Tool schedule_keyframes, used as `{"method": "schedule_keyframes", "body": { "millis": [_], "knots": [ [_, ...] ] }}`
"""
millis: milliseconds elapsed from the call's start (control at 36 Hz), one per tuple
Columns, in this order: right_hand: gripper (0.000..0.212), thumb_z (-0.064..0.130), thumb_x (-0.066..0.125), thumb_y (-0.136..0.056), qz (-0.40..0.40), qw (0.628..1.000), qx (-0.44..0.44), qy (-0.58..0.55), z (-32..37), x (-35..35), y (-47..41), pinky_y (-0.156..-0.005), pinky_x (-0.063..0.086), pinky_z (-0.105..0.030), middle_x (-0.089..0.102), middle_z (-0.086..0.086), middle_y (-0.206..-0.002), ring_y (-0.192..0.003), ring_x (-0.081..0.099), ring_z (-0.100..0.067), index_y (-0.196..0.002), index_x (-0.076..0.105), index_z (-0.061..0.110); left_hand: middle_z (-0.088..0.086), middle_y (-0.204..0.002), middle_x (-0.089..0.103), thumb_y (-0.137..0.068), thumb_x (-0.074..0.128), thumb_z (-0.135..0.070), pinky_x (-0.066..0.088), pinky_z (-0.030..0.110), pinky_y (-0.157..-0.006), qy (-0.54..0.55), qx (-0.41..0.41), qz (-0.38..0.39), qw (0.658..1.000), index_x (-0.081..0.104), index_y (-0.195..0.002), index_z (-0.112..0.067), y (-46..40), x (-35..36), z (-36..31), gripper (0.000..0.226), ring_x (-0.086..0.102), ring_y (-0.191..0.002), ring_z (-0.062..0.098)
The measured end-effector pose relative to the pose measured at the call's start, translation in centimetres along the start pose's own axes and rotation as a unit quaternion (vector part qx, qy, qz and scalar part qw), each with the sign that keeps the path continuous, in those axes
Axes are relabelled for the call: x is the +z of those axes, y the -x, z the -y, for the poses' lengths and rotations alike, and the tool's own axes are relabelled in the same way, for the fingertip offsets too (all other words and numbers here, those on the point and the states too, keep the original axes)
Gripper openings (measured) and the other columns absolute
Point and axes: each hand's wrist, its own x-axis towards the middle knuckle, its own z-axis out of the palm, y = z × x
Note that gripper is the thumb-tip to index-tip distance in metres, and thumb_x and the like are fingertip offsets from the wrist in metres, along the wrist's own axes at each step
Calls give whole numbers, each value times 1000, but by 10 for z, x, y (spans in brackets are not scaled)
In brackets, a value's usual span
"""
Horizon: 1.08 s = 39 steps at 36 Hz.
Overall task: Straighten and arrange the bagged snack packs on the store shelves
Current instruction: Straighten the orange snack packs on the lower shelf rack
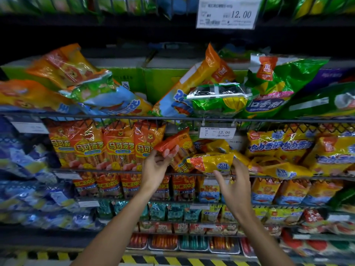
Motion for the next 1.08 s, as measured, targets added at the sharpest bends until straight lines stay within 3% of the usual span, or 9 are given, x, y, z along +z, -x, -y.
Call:
{"method": "schedule_keyframes", "body": {
  "millis": [139, 222, 306, 389, 472, 611, 722, 833, 1083],
  "knots": [
    [63, 39, 66, -97, -110, 986, -124, -23, 12, 6, 11, -119, 25, -22, 42, 2, -148, -143, 33, -6, -148, 43, 11, -11, -88, 79, -94, 73, -21, 53, 12, -74, 34, 57, -45, 997, 72, -106, -15, 5, -6, -4, 13, 74, -88, 5],
    [54, 25, 66, -95, -127, 958, -255, -16, 20, 15, 20, -119, 32, -31, 48, -9, -142, -139, 40, -16, -142, 46, 7, -7, -85, 79, -94, 73, -17, 54, 16, -75, 73, 63, -78, 992, 70, -89, -15, 7, -17, -1, 6, 75, -88, 8],
    [29, 26, 60, -101, 1, 949, -309, -59, 33, 32, 31, -103, 49, -29, 64, 5, -123, -122, 56, -3, -126, 64, 12, 9, -78, 75, -94, 72, -14, 62, 35, -86, 124, 43, -107, 986, 65, -83, -9, 10, -26, 4, 13, 74, -86, 10],
    [33, 42, 60, -101, 235, 957, -149, -78, 42, 56, 39, -92, 54, -24, 69, 16, -116, -108, 62, 7, -128, 67, 24, 9, -82, 76, -94, 71, -11, 63, 38, -84, 162, 45, -127, 978, 65, -90, -2, 16, -33, 9, 12, 76, -91, 18],
    [63, 52, 64, -92, 379, 902, 101, -179, 51, 84, 41, -101, 54, -32, 68, 12, -123, -113, 65, -1, -146, 48, 24, 12, -101, 78, -95, 71, -12, 63, 38, -82, 190, 44, -138, 971, 67, -104, 2, 22, -39, 15, 17, 75, -99, 30],
    [51, 35, 68, -96, 330, 757, 326, -460, 65, 116, 30, -107, 52, -42, 61, -13, -137, -120, 67, -24, -134, 42, 12, 8, -95, 78, -97, 68, -14, 63, 35, -81, 240, 27, -153, 958, 68, -109, -4, 32, -48, 20, 16, 76, -92, 35],
    [90, 30, 81, -88, 266, 680, 370, -575, 79, 127, 29, -110, 49, -43, 55, -17, -147, -131, 60, -29, -154, 27, -1, -3, -93, 80, -97, 66, -14, 62, 31, -84, 282, -6, -143, 949, 66, -109, -7, 39, -56, 20, 14, 78, -87, 26],
    [72, 31, 66, -93, 219, 618, 400, -641, 87, 130, 36, -112, 41, -43, 46, -15, -154, -129, 59, -25, -154, 34, 12, -2, -95, 79, -95, 66, -12, 63, 34, -85, 307, -28, -150, 939, 66, -112, -3, 43, -65, 27, 19, 78, -89, 21],
    [12, 14, 68, -94, 161, 716, 380, -563, 111, 120, 38, -107, 49, -42, 71, -13, -114, -115, 67, -31, -102, 59, 10, 3, -99, 76, -93, 64, -11, 61, 36, -91, 383, -91, -104, 913, 66, -106, -6, 51, -78, 57, 14, 73, -102, 25]
  ]
}}
